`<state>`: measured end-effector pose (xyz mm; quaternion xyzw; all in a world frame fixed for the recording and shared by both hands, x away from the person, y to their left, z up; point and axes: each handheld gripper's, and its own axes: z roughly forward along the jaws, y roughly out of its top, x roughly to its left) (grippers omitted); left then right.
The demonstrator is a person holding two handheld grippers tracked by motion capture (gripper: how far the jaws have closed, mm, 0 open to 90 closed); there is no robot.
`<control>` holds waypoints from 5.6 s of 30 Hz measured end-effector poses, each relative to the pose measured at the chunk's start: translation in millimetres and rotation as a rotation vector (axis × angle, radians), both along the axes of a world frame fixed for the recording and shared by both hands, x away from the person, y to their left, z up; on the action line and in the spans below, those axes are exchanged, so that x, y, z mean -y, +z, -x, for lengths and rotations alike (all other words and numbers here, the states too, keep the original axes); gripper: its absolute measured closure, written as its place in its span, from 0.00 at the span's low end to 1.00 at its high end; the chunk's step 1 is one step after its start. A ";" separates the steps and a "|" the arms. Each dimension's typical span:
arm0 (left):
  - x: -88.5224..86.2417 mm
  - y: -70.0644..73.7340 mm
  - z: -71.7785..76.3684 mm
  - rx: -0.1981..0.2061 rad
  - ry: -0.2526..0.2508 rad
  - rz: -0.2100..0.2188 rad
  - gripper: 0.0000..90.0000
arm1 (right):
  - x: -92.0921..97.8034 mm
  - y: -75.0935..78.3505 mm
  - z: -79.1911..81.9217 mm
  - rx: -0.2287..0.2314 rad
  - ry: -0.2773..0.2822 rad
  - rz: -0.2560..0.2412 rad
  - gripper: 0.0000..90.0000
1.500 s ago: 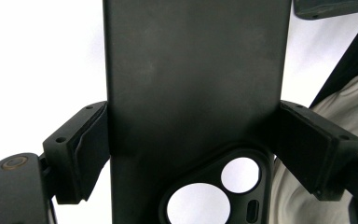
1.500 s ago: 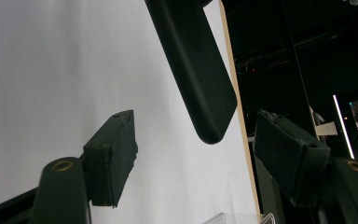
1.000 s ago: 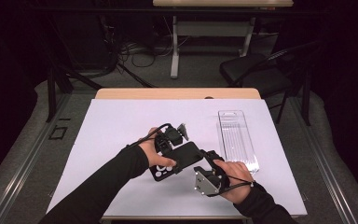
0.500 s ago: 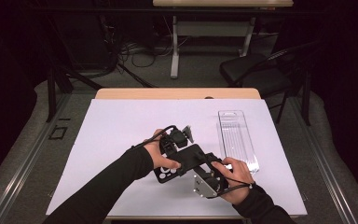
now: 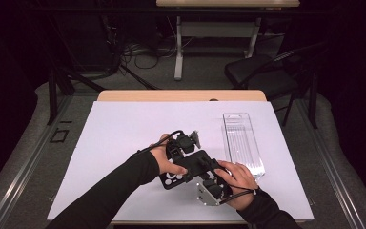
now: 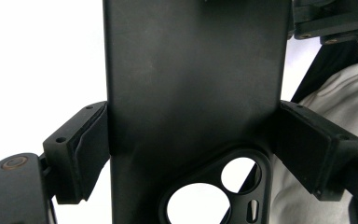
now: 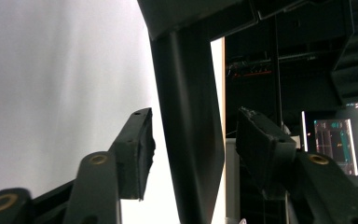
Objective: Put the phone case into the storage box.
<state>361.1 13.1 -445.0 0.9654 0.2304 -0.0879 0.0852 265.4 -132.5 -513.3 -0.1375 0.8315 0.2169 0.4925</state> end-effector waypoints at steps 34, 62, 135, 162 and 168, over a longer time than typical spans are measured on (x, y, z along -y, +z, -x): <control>2.4 -2.6 1.3 -0.059 0.011 0.029 0.17 | 0.5 -8.5 1.4 0.108 0.022 0.110 0.71; 6.7 -3.6 4.1 -0.088 0.001 0.050 0.17 | 2.6 -12.9 -0.2 0.162 0.025 0.143 0.80; 5.2 -8.7 2.6 -0.152 0.032 0.085 0.15 | 4.7 -14.8 2.0 0.193 0.021 0.132 0.98; 2.3 -8.3 3.5 -0.145 0.051 0.124 0.14 | 6.1 -14.6 1.3 0.181 0.011 0.104 0.99; 1.8 -7.6 4.3 -0.121 0.041 0.130 0.14 | 6.1 -14.3 0.9 0.173 0.006 0.102 0.99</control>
